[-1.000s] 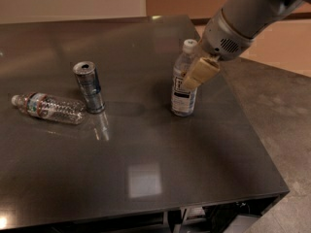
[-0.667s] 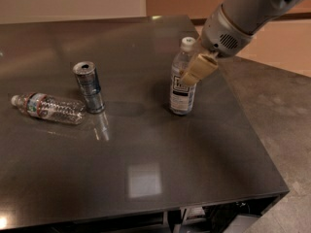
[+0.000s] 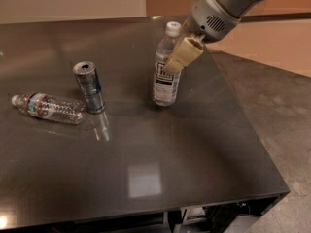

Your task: Move blue plastic bottle near redbull can

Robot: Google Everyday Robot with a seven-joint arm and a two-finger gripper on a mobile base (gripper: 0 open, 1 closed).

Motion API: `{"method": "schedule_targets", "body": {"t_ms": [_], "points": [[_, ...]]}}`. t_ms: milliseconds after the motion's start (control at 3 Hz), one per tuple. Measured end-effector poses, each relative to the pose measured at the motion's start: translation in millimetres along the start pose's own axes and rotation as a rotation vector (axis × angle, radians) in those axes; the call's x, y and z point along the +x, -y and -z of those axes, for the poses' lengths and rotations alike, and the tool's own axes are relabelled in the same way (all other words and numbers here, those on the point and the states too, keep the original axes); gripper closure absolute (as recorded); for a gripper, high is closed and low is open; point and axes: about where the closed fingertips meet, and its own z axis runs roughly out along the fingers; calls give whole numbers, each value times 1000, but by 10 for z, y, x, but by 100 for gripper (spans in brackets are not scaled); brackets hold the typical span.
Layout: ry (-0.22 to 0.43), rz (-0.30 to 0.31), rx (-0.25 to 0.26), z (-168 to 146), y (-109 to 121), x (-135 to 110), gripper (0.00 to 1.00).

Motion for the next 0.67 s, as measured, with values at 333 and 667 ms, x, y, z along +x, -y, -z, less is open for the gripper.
{"method": "schedule_targets", "body": {"t_ms": [333, 667], "points": [[31, 49, -23, -92, 7, -315, 100], [36, 104, -52, -257, -26, -584, 100]]}}
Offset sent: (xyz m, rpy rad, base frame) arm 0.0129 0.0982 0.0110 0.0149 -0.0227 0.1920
